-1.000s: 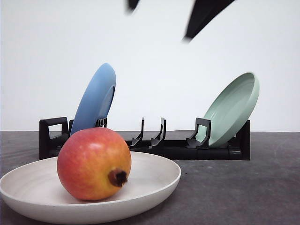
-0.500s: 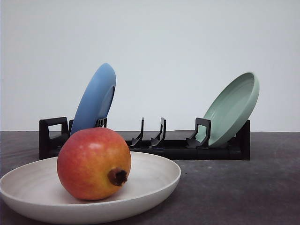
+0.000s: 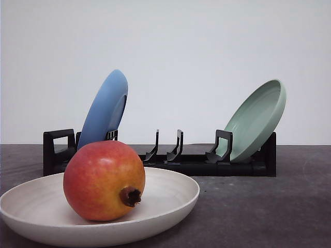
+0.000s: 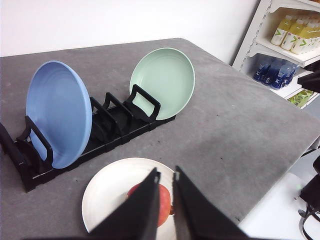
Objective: Place pomegranate in white plate
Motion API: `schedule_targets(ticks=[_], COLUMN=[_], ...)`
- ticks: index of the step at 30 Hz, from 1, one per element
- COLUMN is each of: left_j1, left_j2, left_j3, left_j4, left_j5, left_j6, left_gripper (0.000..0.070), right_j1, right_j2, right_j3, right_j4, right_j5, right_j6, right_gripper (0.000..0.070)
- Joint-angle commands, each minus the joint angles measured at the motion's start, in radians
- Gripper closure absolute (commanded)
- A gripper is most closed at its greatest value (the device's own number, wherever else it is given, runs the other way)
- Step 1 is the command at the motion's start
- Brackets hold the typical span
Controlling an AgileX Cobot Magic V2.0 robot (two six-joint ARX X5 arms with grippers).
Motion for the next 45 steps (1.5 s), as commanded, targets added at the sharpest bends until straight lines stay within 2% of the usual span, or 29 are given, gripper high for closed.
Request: schedule_targets(ticks=[1,15,18,21,25,28,30,31,33,36,38,42,45], left_j1=[-0.012,-0.010,0.042,0.164,0.358,0.534,0.673,0.739,0.882,1.068,1.163,1.276,1.307], left_j2=[0.000,-0.011,-0.022,-0.026,-0.051,-0.083,-0.115,-0.132,-0.170,-0.226,-0.257,-0.294,-0.314], left_j3=[0.019,0.002,-0.037,-0.138,-0.290,-0.409,-0.505,-0.550,-0.648,-0.782,-0.847,-0.915,-0.953], left_j4=[0.011,0.030,0.064,0.168,0.243,0.388,0.521,0.584,0.706,0.859,0.918,0.931,0.931], left_j5=[-0.003,-0.005,-0.003,0.016,0.015,0.039,0.086,0.121,0.229,0.394,0.471,0.514,0.514], left_j6=[0.000,0.000,0.000,0.023,0.257,0.432,0.560,0.595,0.617,0.597,0.581,0.553,0.549], left_gripper=[0.0700,0.0700,0.0700,0.0700,0.0700,0.0700,0.0700,0.0700,0.0700,0.0700,0.0700,0.0700,0.0700], right_j1=[0.010,0.010,0.010,0.010,0.010,0.010,0.010,0.010,0.010,0.010,0.010,0.010,0.010], right_j2=[0.003,0.003,0.003,0.003,0.003,0.003,0.003,0.003,0.003,0.003,0.003,0.003,0.003], right_j3=[0.004,0.004,0.004,0.004,0.004,0.004,0.004,0.004,0.004,0.004,0.004,0.004,0.004], right_j4=[0.010,0.011,0.011,0.011,0.011,0.011,0.011,0.011,0.011,0.011,0.011,0.011,0.011], right_j5=[0.005,0.008,0.008,0.008,0.008,0.008,0.008,0.008,0.008,0.008,0.008,0.008,0.008], right_j6=[-0.005,-0.005,-0.005,-0.005,-0.005,-0.005,-0.005,-0.005,-0.005,-0.005,-0.005,-0.005,-0.005], right_gripper=[0.0665,0.0665,0.0665,0.0665,0.0665,0.0665,0.0665,0.0665,0.0665,0.0665,0.0665,0.0665,0.0665])
